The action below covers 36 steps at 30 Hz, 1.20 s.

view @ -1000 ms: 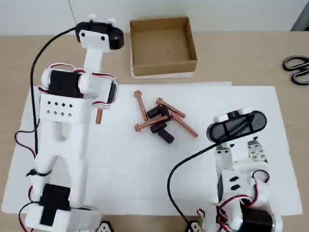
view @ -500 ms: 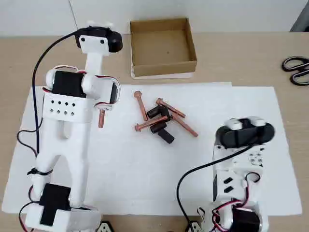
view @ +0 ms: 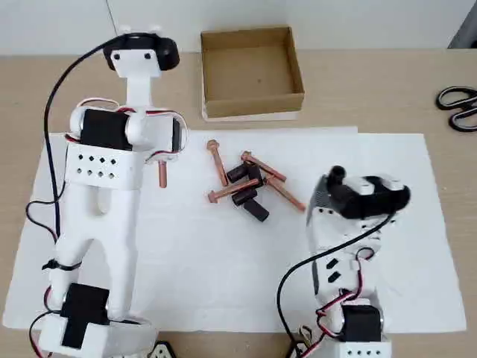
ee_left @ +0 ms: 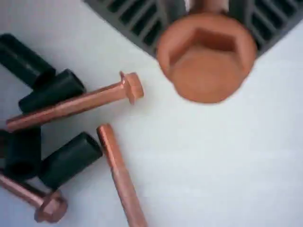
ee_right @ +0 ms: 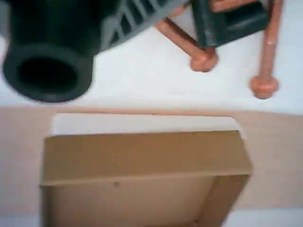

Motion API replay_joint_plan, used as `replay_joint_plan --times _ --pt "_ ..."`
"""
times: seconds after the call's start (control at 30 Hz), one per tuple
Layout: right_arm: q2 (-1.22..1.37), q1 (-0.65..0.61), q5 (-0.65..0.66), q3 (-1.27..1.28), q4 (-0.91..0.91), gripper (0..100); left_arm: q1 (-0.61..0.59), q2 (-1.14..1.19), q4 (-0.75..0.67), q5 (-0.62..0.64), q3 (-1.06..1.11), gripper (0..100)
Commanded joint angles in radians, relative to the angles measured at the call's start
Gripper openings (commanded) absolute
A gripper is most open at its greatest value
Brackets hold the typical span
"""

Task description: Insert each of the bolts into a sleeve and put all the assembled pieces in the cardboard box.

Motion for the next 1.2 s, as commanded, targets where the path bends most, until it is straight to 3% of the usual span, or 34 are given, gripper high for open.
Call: replay_joint_plan --times 0.0,0.47,0.57,0.77,0.9,1.17 --pt "-0.012 -0.104 -0.012 -0.009 -0.061 0.7 0.011 -0.052 -0.078 0.038 -0.005 1" --pt "-0.010 -0.348 -0.014 0.006 -0.077 0.5 0.140 -0.077 -0.273 0.055 -0.010 1" --pt "-0.010 -0.349 -0.014 0.035 -0.077 0.5 0.183 -0.176 -0.327 0.100 -0.008 1" --pt "-0.010 -0.349 -0.014 0.072 -0.077 0.4 0.245 -0.460 -0.305 0.054 0.036 1" --pt "-0.010 -0.349 -0.012 0.074 -0.077 0.4 0.242 -0.623 -0.321 0.051 0.226 1" --pt "-0.010 -0.415 -0.012 0.075 -0.077 0.4 0.250 -0.767 -0.738 0.051 0.748 1"
